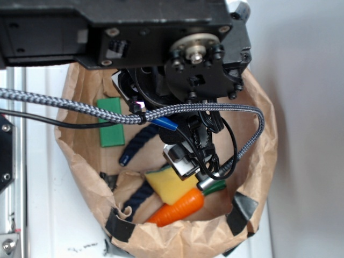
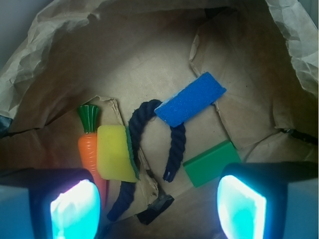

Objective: Grab the blue sponge.

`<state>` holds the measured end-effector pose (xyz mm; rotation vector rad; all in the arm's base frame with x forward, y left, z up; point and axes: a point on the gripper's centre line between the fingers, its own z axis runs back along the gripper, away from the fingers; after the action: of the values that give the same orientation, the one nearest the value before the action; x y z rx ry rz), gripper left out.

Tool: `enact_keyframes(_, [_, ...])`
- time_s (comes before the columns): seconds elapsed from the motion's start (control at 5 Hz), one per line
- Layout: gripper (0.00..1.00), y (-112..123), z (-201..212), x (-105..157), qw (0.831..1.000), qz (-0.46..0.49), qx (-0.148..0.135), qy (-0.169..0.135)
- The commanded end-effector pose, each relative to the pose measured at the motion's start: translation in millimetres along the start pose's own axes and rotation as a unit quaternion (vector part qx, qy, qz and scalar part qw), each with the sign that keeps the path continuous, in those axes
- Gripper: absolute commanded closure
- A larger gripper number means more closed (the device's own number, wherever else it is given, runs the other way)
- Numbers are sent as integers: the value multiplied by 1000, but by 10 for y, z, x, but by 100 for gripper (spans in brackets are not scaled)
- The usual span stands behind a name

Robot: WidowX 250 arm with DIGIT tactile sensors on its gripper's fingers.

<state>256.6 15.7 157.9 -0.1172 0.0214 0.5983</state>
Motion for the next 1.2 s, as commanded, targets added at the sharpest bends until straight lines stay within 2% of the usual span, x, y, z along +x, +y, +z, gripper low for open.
enact_keyframes(0.0, [0,196,-362,311,998,52,-7,-39])
enact_keyframes(0.2, [0,195,-623,395,990,117,-1,-81])
enact_keyframes(0.4, [0,222,-782,437,984,157,-15,-80])
enact_keyframes(1.0, [0,348,-974,501,960,266,-2,-90])
